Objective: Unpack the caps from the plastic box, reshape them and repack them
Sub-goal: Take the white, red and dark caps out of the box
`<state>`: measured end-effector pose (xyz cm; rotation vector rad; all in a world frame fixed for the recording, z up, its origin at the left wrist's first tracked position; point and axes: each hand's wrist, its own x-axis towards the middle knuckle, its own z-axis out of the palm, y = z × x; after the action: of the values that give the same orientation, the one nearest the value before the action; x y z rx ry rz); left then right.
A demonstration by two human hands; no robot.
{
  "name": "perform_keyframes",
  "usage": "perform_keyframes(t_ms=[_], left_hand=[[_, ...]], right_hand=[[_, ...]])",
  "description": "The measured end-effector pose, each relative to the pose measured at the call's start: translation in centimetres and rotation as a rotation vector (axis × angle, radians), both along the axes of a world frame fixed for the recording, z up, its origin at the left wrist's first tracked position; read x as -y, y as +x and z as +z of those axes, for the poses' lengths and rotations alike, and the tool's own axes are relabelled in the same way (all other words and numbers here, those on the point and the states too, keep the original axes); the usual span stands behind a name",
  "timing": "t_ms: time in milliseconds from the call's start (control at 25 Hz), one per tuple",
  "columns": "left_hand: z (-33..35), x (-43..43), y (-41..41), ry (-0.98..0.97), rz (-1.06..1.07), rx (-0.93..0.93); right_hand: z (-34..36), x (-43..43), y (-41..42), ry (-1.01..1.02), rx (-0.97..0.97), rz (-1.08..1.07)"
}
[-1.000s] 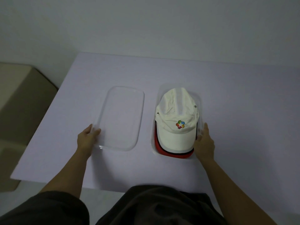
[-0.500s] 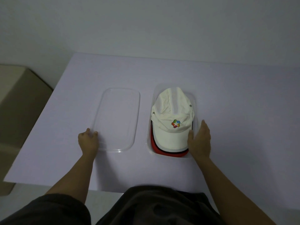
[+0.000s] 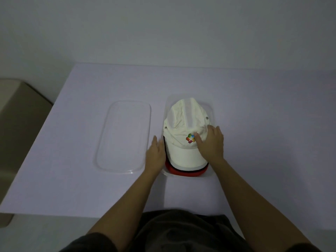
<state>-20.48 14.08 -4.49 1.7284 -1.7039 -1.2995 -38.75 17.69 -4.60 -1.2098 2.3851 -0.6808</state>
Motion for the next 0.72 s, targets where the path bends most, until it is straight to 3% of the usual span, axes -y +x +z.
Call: perform_keyframes(t_ms=[200,360,520,720], left_hand=[[0.0,-0.9,-1.1,0.029,0.033,0.015],[0.2,-0.7,-1.1,0.010,0.031,0.067],[-0.1,-0.7,-0.7,0.009,0.040,0.060],[-0.8,-0.5,-0.6,-0.004,0.058,0.068]], right_hand=[[0.3,0.4,-0.9,-0.037,-0.019,0.048],[0.9,0.5,-1.0,-0.225,-0.017,0.122],[3.9,0.1,-1.3,-0.536,0.160,-0.121],[8.2,0.6,-6.8,-0.815,0.049,-0.379]])
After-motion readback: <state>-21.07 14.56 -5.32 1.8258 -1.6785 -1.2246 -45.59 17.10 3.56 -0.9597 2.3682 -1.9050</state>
